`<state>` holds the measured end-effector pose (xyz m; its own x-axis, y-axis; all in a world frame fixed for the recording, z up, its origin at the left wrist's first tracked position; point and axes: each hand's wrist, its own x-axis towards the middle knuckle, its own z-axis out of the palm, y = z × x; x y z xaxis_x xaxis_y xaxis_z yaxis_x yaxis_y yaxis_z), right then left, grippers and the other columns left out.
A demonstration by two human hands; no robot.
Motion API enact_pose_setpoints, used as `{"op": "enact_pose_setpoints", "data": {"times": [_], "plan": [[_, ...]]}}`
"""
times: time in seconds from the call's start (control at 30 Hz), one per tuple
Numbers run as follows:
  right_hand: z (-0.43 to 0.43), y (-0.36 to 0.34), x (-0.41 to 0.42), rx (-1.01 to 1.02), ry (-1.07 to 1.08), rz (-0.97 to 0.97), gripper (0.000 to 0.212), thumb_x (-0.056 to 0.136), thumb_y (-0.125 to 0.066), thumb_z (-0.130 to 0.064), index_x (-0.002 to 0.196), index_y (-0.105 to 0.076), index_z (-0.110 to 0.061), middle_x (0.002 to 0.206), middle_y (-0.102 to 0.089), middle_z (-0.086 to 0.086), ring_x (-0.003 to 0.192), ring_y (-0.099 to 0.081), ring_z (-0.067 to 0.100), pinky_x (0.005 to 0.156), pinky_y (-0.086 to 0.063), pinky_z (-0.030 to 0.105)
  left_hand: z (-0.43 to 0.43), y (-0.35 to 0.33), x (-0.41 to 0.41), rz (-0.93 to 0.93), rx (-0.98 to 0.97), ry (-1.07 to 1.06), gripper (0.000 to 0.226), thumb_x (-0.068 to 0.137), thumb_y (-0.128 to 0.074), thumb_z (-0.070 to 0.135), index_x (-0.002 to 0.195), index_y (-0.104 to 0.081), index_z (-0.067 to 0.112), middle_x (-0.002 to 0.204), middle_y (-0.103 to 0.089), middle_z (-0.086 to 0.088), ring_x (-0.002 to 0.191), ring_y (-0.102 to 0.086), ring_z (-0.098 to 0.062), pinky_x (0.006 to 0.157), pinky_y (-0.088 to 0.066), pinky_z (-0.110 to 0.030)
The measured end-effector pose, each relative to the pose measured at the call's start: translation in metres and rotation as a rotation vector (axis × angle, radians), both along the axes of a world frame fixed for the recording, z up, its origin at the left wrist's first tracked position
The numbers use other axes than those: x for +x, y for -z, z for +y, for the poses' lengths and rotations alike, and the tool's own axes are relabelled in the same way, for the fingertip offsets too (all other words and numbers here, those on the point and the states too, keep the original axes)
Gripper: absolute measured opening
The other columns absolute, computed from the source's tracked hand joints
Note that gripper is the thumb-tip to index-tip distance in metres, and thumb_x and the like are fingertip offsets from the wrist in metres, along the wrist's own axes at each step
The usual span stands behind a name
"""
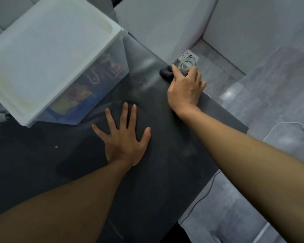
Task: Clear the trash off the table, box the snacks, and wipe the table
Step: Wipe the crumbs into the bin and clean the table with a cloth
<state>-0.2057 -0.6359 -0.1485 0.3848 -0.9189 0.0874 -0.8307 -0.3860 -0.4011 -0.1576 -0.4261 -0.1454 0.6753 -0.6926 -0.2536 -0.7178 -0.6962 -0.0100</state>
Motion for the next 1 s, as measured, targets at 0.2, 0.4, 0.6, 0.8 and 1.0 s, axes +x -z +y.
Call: {"op": "enact_pose_setpoints", "data": {"times": [0.2, 0.4, 0.6, 0.8, 1.0], "plan": [[0.025, 0.003, 0.003, -0.167, -0.595, -0.037, 0.045, 0.090, -0.055, -0.023, 0.134, -0.061, -0.027, 0.107, -0.053, 0.013, 0.094, -0.051, 0.034, 0.079, -0.034, 0.043, 0.000, 0.001, 0.001, -0.006, 0.013, 0.002, 0.079, 0.091, -0.004, 0.074, 0.156, 0.018, 0.035, 0.166, 0.018, 0.011, 0.151, 0.020, -0.038, 0.108, -0.003, -0.079], [-0.018, -0.005, 0.064, 0.011, -0.081, 0.010, 0.041, 0.093, -0.047, -0.022, 0.130, -0.056, -0.037, 0.124, -0.047, 0.009, 0.116, -0.044, 0.033, 0.095, -0.030, 0.046, 0.001, 0.001, 0.002, 0.009, -0.009, 0.000, 0.079, 0.093, -0.010, 0.074, 0.157, 0.015, 0.036, 0.166, 0.017, 0.013, 0.151, 0.019, -0.037, 0.108, -0.002, -0.079], [0.004, -0.001, 0.049, -0.129, -0.688, 0.005, 0.044, 0.094, -0.049, -0.028, 0.137, -0.057, -0.030, 0.111, -0.052, 0.012, 0.098, -0.050, 0.033, 0.081, -0.029, 0.040, 0.001, 0.001, 0.003, -0.004, 0.001, 0.002, 0.080, 0.092, -0.011, 0.074, 0.158, 0.011, 0.035, 0.167, 0.015, 0.012, 0.152, 0.017, -0.038, 0.108, -0.005, -0.079], [-0.012, -0.002, 0.036, -0.058, -0.319, 0.019, 0.042, 0.095, -0.049, -0.029, 0.135, -0.057, -0.040, 0.116, -0.050, 0.008, 0.107, -0.047, 0.031, 0.089, -0.032, 0.043, 0.001, 0.002, 0.005, 0.002, 0.018, 0.001, 0.080, 0.092, -0.008, 0.075, 0.157, 0.015, 0.035, 0.166, 0.019, 0.013, 0.151, 0.019, -0.037, 0.108, -0.003, -0.078], [0.025, 0.000, -0.044, -0.116, -0.713, -0.016, 0.045, 0.093, -0.051, -0.027, 0.136, -0.058, -0.034, 0.111, -0.053, 0.008, 0.097, -0.049, 0.028, 0.080, -0.035, 0.041, -0.001, 0.003, 0.006, -0.013, 0.028, 0.000, 0.078, 0.091, -0.002, 0.074, 0.155, 0.021, 0.036, 0.165, 0.022, 0.012, 0.150, 0.021, -0.037, 0.108, -0.003, -0.078]]}}
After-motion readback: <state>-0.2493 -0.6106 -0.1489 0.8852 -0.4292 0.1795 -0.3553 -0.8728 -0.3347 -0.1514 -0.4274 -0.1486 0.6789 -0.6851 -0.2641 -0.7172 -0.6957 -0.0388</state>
